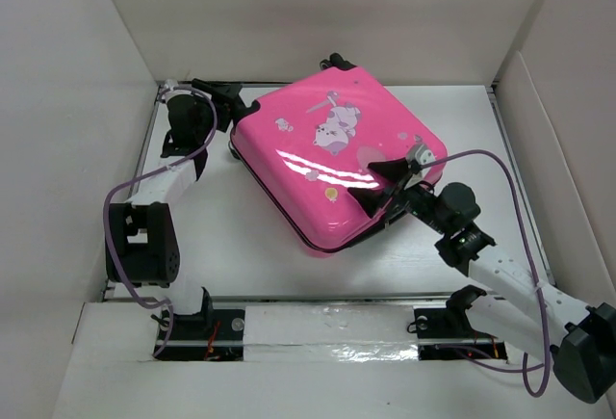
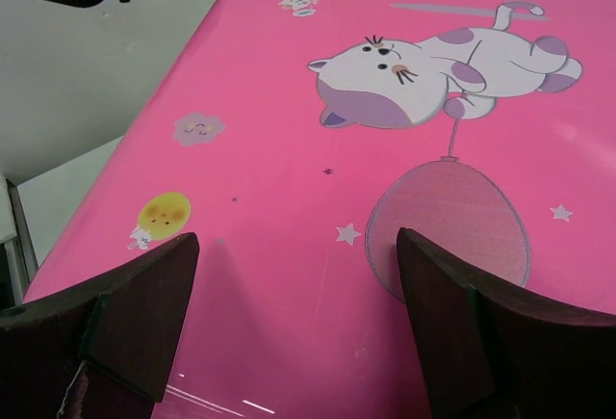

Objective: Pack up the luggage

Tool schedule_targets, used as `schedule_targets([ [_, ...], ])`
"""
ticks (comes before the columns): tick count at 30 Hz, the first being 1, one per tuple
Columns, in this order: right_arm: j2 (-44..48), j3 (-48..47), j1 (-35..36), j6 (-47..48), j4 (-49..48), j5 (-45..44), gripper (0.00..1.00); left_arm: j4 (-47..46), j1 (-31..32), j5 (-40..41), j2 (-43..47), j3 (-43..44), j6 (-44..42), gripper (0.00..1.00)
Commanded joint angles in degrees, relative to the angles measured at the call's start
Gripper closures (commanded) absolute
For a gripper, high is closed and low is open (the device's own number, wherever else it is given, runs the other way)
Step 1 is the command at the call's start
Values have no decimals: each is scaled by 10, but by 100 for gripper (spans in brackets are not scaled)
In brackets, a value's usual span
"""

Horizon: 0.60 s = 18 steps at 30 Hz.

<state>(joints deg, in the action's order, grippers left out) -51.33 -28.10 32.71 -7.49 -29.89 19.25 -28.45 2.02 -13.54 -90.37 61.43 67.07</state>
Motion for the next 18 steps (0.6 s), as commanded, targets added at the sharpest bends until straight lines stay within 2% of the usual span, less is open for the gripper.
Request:
schedule_targets([
  [1,-6,9,7,-17,104,-12,11,-93,19,-50,64,-4,1,34],
  [5,1,9,7,-19,105,-16,13,-90,19,-32,52,-13,-5,34],
  [8,1,9,7,-22,104,-11,17,-67,12,-29,22,14,-17,34],
  [18,-18,2,12,-17,105,0,11,-21,-9,-39,-62,107,-23,34],
])
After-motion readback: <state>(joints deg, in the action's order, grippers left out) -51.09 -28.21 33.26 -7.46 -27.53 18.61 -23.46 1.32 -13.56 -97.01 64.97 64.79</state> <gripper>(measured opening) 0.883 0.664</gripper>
